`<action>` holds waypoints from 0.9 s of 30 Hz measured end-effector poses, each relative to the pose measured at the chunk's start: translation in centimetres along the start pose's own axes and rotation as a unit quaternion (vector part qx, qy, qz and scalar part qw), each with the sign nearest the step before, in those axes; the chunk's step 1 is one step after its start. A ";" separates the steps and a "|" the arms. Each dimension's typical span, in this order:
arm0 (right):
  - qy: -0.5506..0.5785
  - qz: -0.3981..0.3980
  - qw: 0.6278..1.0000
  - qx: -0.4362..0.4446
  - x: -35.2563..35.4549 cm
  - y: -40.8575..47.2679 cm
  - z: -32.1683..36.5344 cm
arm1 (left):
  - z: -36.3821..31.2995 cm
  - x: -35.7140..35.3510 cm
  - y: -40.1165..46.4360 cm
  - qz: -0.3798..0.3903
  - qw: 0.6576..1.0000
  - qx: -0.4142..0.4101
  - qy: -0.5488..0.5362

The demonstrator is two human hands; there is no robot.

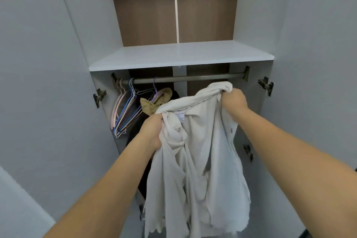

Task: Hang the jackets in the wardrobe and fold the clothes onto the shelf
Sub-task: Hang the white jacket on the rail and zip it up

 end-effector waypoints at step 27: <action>0.346 0.080 0.934 -0.033 -12.1 10.8 7.6 | -10.9 10.6 18.1 -0.253 0.576 -0.071 0.774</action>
Point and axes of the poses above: each hand's wrist, its own y-axis towards the middle knuckle, its own x-axis out of the back of the hand, z = x × y, the point moved 7 cm from there along y, towards the middle knuckle, and after that the axes turned 10 degrees about -y, right-handed, at the moved point
